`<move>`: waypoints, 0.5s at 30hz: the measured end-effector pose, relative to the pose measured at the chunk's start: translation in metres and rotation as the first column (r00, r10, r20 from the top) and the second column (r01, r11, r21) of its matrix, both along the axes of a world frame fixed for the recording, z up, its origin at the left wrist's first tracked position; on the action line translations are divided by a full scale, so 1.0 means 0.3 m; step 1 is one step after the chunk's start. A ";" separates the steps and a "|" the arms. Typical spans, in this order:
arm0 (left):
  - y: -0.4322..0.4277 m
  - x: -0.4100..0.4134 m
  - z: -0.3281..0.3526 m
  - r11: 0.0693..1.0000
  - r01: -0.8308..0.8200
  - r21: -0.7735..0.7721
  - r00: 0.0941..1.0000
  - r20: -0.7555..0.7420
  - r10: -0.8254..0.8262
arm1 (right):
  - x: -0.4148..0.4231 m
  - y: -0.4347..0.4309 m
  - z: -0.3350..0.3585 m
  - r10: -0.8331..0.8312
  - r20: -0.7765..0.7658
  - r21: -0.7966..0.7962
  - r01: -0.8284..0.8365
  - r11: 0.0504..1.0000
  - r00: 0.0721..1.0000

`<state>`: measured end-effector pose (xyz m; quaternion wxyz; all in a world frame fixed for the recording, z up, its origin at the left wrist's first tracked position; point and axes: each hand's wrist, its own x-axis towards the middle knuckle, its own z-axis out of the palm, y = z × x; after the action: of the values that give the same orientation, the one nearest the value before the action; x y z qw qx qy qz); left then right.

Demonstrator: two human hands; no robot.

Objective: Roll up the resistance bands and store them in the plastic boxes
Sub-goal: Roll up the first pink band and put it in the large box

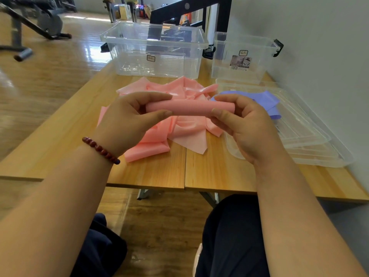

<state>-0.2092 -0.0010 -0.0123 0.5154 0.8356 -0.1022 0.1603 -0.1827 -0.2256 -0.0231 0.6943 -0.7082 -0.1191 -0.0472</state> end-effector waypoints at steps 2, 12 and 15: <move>-0.002 -0.003 0.001 1.000 0.008 0.027 0.999 0.042 -0.009 | -0.007 0.000 0.011 0.005 -0.038 0.000 -0.005 1.000 0.999; 0.004 -0.007 0.005 0.995 0.097 -0.023 0.992 -0.077 -0.099 | -0.015 -0.007 0.011 0.021 0.095 -0.020 -0.019 1.000 0.995; 0.005 -0.002 0.004 0.990 0.117 -0.084 0.986 -0.109 -0.126 | -0.012 -0.008 0.006 0.013 0.153 -0.018 -0.010 1.000 0.988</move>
<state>-0.2099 0.0005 -0.0111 0.5613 0.8149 -0.1171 0.0843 -0.1864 -0.2280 -0.0213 0.6772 -0.7078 -0.1768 -0.0964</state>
